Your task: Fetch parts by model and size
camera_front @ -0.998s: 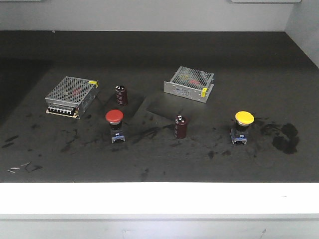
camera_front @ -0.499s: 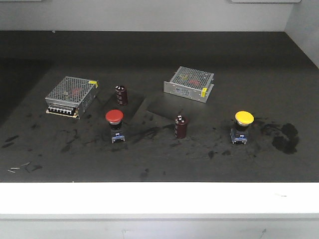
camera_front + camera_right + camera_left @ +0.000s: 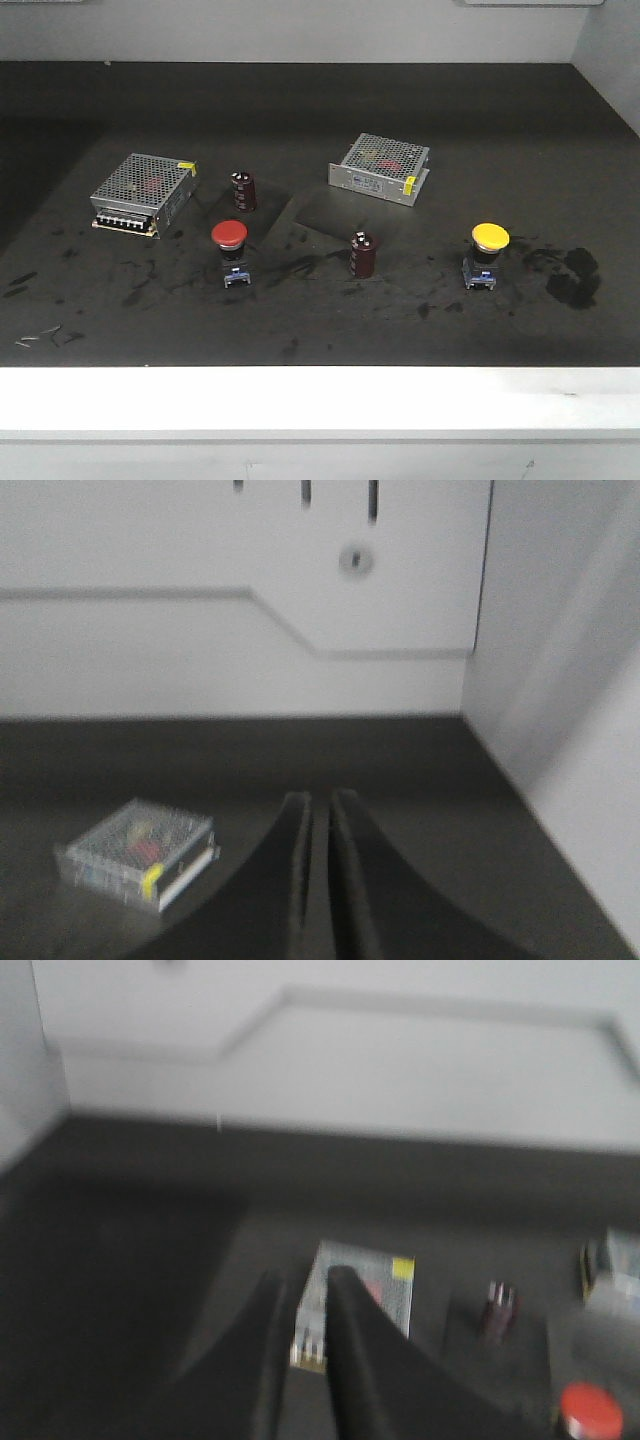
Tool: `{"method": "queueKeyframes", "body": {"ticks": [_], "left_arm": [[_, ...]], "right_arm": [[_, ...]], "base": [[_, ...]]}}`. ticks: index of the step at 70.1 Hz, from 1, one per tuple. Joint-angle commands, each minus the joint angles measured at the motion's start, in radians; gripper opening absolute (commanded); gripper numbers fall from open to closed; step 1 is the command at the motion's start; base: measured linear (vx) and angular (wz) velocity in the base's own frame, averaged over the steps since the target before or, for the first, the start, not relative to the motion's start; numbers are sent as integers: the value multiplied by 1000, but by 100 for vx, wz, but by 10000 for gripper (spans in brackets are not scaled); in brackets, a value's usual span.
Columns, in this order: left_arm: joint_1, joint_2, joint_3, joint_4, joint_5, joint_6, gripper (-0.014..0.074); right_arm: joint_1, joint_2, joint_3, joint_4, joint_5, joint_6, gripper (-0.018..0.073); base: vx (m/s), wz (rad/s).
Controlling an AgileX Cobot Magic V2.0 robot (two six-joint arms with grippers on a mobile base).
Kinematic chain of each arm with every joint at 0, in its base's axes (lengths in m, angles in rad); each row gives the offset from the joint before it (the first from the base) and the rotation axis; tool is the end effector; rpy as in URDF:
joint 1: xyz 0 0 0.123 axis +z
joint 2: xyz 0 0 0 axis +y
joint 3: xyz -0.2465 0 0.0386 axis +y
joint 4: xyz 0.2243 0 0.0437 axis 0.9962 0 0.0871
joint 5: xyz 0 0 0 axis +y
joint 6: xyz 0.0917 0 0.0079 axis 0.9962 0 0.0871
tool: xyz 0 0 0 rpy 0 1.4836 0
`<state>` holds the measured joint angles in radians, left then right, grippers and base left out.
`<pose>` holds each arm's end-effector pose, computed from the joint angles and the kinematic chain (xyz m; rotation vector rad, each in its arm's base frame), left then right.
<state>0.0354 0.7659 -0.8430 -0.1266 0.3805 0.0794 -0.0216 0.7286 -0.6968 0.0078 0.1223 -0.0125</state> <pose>0.1592 0.0013 0.3630 -0.0319 1.7839 -0.0439 0.1592 -0.0033 0.3462 0.0131 1.6377 -0.0194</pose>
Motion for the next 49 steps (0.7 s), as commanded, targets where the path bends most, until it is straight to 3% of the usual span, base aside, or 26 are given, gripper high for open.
{"method": "queueKeyframes", "body": {"ticks": [1,15,24,33,49], "left_arm": [[-6,27,-32,-5,1,-3,247],[-6,53,-32,-5,80,-3,569],[-5,53,-32,-3,63,-3,697],[-5,53,-32,-11,53,-4,715],[-9,96,-48,-69,94,18,690]], "right_arm": [[11,28,-34,19,-9,-3,130],[11,42,-34,65,66,-7,417],[11,43,-34,65,74,-7,612],[11,43,-34,66,74,-7,706],[11,44,-34,83,73,-7,689]], "base": [[0,0],[0,0],[0,0],[0,0],[0,0]]}}
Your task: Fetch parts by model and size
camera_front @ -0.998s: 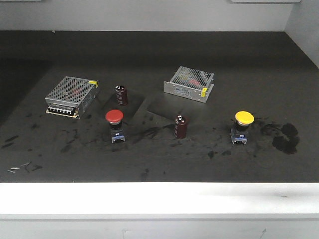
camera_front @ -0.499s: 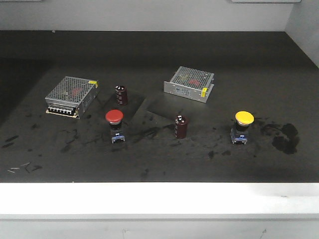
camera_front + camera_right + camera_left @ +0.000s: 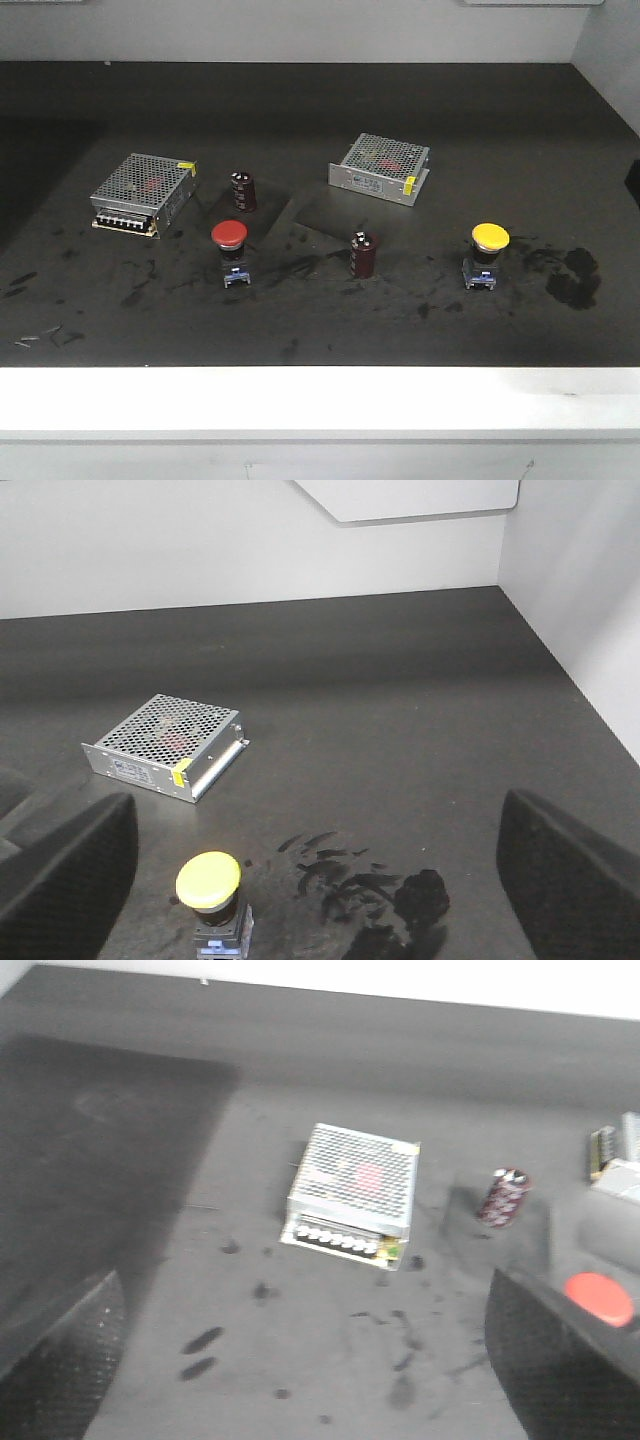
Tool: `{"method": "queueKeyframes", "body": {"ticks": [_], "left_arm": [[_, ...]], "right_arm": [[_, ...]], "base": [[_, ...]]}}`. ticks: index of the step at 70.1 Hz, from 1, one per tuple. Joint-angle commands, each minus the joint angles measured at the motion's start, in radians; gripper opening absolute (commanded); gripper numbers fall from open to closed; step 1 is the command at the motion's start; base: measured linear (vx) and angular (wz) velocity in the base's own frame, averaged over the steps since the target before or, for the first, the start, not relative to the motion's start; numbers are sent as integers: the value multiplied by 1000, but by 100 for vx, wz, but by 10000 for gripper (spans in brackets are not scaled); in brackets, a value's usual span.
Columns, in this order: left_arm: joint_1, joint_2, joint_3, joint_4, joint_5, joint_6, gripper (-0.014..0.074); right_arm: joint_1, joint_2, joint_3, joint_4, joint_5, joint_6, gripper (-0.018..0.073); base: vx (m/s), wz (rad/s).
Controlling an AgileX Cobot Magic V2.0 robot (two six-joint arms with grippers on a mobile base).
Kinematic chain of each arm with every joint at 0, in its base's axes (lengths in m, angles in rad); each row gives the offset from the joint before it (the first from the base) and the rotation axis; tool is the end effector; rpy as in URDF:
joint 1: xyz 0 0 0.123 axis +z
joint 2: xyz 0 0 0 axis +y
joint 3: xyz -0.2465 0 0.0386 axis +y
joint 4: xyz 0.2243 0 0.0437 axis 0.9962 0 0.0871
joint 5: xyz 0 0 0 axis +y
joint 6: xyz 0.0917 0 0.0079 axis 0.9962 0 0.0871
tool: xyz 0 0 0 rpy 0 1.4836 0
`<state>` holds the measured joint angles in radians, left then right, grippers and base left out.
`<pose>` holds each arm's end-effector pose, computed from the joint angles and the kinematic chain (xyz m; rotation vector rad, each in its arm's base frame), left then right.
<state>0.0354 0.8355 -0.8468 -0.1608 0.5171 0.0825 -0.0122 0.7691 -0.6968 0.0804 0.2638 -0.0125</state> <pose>0.1712 -0.0012 0.3410 -0.0408 1.9832 -0.0930 0.1658 -0.0001 0.3268 0.0555 1.8183 0.0565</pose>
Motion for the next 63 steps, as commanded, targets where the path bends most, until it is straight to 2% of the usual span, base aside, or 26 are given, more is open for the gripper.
{"method": "queueKeyframes", "body": {"ticks": [1,7,17,41,52,58,63], "left_arm": [[-13,33,-49,-35,-39,22,689],[-37,76,-81,-35,-16,55,684],[-105,150,-142,-42,-16,56,681],[-360,434,-338,-57,-21,44,680],[-433,591,-490,-48,47,-63,680],[-448,668,-586,-13,134,-178,678],[-455,730,-678,46,244,-299,676]], "right_arm": [[2,3,-34,12,-68,-7,687],[2,4,-34,19,-68,-7,667],[2,10,-34,19,-69,-7,634],[2,13,-34,19,-68,-7,609],[2,13,-34,19,-67,-7,603],[2,13,-34,19,-65,-7,599],[2,13,-34,19,-64,-7,596]], "base": [[0,0],[0,0],[0,0],[0,0],[0,0],[0,0],[0,0]]}}
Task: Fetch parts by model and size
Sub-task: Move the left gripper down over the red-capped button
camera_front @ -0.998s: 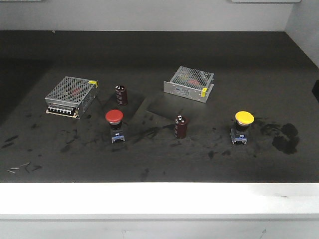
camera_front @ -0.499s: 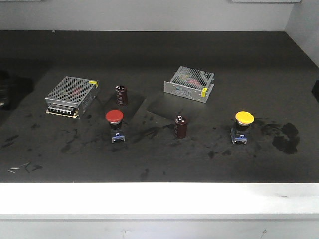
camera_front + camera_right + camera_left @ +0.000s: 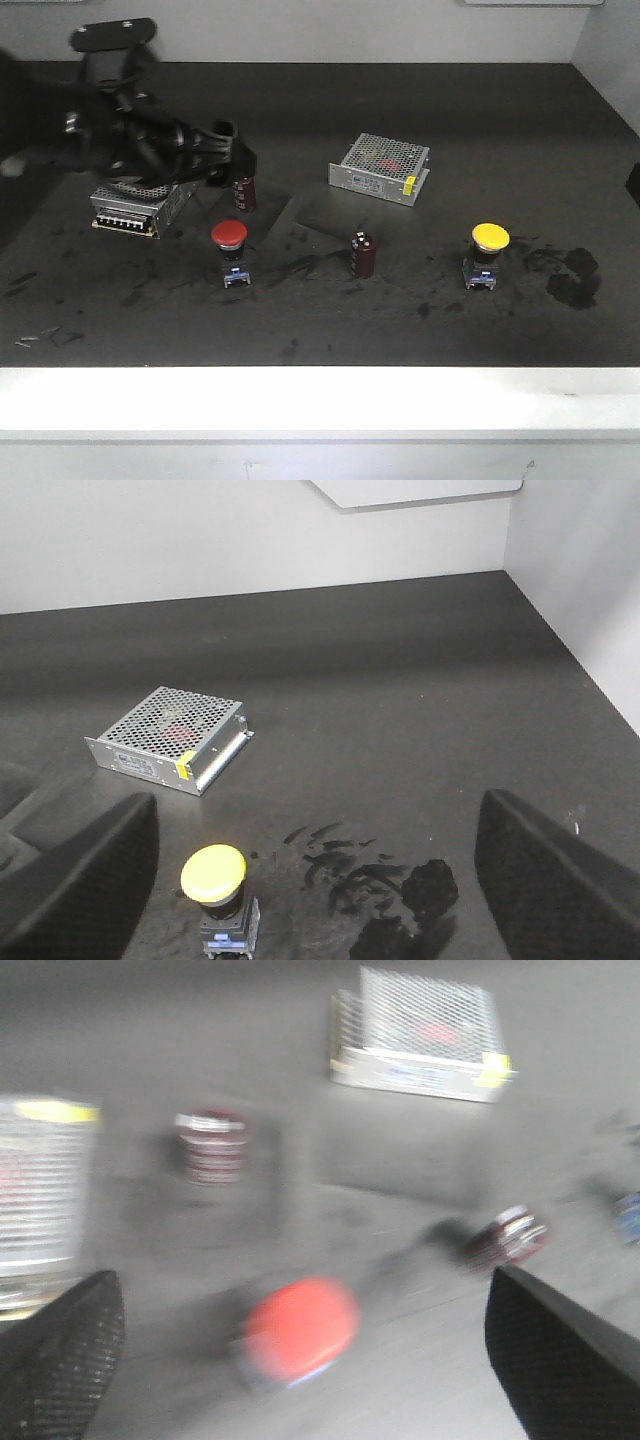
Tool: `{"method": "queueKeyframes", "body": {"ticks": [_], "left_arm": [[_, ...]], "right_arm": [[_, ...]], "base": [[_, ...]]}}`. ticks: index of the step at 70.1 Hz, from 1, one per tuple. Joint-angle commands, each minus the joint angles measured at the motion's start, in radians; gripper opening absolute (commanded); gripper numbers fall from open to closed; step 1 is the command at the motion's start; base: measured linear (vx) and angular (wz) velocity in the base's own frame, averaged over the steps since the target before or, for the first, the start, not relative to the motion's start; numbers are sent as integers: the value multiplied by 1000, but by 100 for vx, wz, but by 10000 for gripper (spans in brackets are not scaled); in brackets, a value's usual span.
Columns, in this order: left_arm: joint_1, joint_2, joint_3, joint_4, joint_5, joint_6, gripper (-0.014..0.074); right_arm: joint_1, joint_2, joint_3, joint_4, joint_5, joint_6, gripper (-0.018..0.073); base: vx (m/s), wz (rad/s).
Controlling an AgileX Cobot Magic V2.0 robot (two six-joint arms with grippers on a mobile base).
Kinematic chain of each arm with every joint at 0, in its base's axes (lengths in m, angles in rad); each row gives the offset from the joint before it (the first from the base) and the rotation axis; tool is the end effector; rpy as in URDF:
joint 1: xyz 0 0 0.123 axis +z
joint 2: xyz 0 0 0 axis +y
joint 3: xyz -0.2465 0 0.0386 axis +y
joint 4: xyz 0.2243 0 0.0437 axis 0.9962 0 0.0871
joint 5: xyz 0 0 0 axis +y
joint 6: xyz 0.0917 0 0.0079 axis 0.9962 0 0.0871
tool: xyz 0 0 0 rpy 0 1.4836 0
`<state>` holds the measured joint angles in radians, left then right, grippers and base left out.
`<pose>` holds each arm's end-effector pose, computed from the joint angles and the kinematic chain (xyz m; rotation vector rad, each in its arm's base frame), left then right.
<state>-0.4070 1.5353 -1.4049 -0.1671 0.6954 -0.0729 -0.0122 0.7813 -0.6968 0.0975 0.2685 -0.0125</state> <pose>0.2954 -0.1380 0.3236 0.2948 2.3180 -0.4313 0.1681 0.0003 0.3244 0.0679 1.8346 0.0724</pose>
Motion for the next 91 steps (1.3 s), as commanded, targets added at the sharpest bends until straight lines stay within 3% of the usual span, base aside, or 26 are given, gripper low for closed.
{"method": "queueKeyframes", "body": {"ticks": [1,9,28,38,55,91], "left_arm": [[-15,48,-136,72,86,-163,673],[-21,137,-266,151,227,-286,659],[-20,338,-531,217,545,-348,647],[-21,396,-570,159,544,-350,640],[-27,438,-534,150,544,-354,625],[-90,444,-505,214,544,-414,606]], "right_arm": [[2,1,-34,1,-69,-7,596],[2,1,-34,1,-69,-7,594],[2,1,-34,1,-69,-7,594],[28,1,-34,0,-69,-7,594],[72,1,-34,0,-57,-7,594],[72,1,-34,-2,-46,-7,594]], "base": [[0,0],[0,0],[0,0],[0,0],[0,0],[0,0]]}}
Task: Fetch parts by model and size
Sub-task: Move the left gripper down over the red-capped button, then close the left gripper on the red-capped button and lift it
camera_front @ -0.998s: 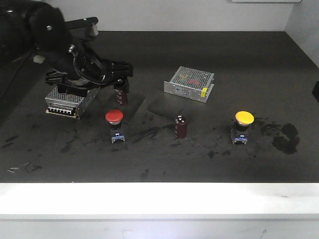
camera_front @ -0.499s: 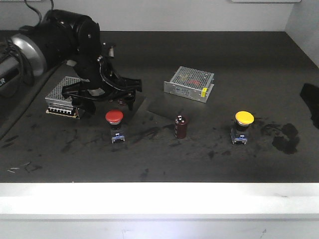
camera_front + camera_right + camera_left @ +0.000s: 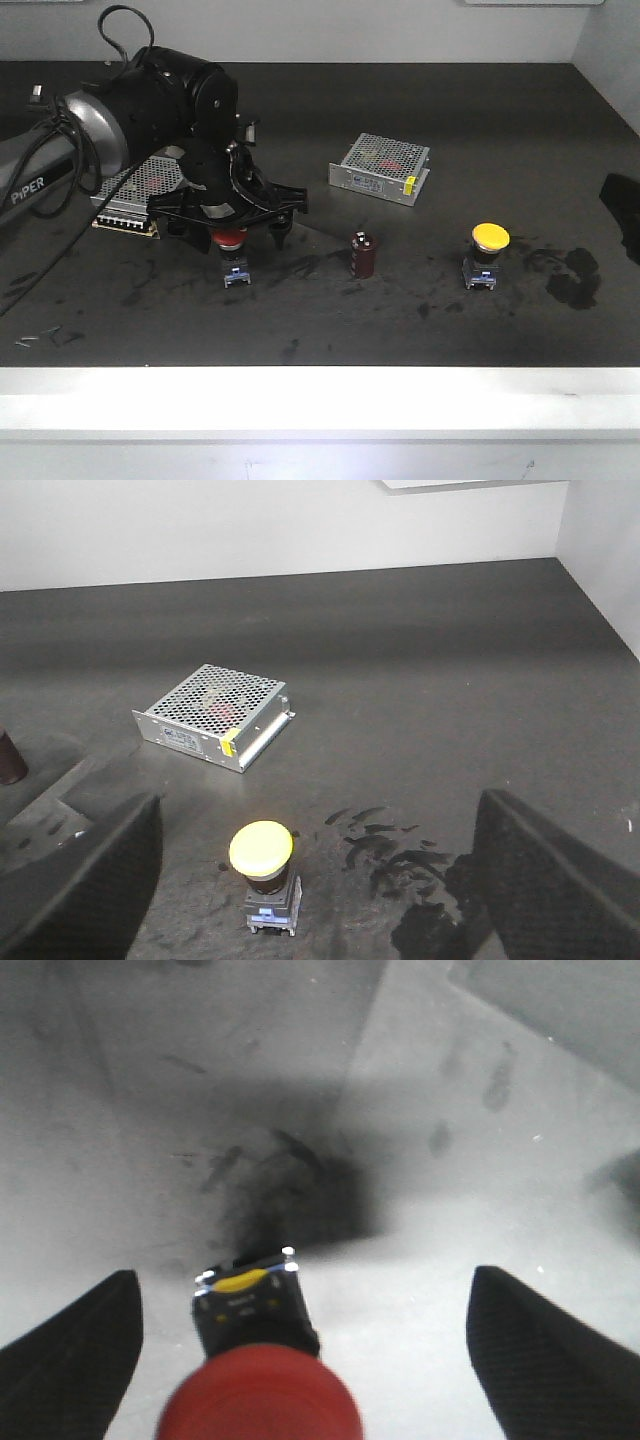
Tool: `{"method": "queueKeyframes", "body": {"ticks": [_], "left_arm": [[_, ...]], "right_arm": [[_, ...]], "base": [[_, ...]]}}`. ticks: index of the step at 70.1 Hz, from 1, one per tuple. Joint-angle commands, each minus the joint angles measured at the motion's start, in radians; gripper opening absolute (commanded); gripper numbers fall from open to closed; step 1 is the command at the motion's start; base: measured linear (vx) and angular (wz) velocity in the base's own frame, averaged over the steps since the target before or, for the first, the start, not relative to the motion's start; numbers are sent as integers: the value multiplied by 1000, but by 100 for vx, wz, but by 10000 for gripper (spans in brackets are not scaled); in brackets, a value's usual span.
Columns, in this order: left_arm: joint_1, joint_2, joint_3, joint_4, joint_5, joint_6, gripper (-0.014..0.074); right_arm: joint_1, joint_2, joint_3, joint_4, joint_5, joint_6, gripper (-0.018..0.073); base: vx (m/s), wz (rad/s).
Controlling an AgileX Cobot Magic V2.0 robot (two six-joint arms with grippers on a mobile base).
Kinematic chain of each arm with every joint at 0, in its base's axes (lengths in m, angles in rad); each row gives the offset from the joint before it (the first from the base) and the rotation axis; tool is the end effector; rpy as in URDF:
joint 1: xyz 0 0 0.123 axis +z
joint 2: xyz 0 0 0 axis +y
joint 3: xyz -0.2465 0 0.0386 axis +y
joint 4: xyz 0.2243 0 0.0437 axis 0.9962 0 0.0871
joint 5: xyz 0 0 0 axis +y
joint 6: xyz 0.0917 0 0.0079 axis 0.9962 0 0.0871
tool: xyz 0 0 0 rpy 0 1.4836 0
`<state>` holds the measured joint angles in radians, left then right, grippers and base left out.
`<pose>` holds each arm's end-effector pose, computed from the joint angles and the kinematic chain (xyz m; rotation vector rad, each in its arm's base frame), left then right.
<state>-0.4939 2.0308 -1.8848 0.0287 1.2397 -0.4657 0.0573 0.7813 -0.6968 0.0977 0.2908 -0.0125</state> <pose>0.3507 -0.1860 0.2487 0.0487 2.8830 -0.1460 0.1671 0.0122 0.3225 0.0027 1.8592 0.1221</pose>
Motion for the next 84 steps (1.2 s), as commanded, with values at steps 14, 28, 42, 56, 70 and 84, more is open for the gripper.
{"method": "queueKeyframes", "body": {"ticks": [14,28,42,56,70,84], "left_arm": [[-3,-28,-26,15,0,-27,599],[-3,-18,-26,16,0,-27,585],[-3,-18,-26,16,0,-27,564],[-2,-18,-26,17,0,-27,403],[-2,-18,-26,24,0,-21,118],[-2,-19,-26,24,0,49,-8]], "right_arm": [[2,1,-34,-2,-69,-7,594],[11,1,-34,-4,-69,-7,594],[52,1,-34,-23,-70,-12,594],[52,1,-34,-25,-70,-12,594],[52,1,-34,-25,-70,-12,594],[52,1,-34,-25,-70,-12,594]], "base": [[0,0],[0,0],[0,0],[0,0],[0,0],[0,0]]}}
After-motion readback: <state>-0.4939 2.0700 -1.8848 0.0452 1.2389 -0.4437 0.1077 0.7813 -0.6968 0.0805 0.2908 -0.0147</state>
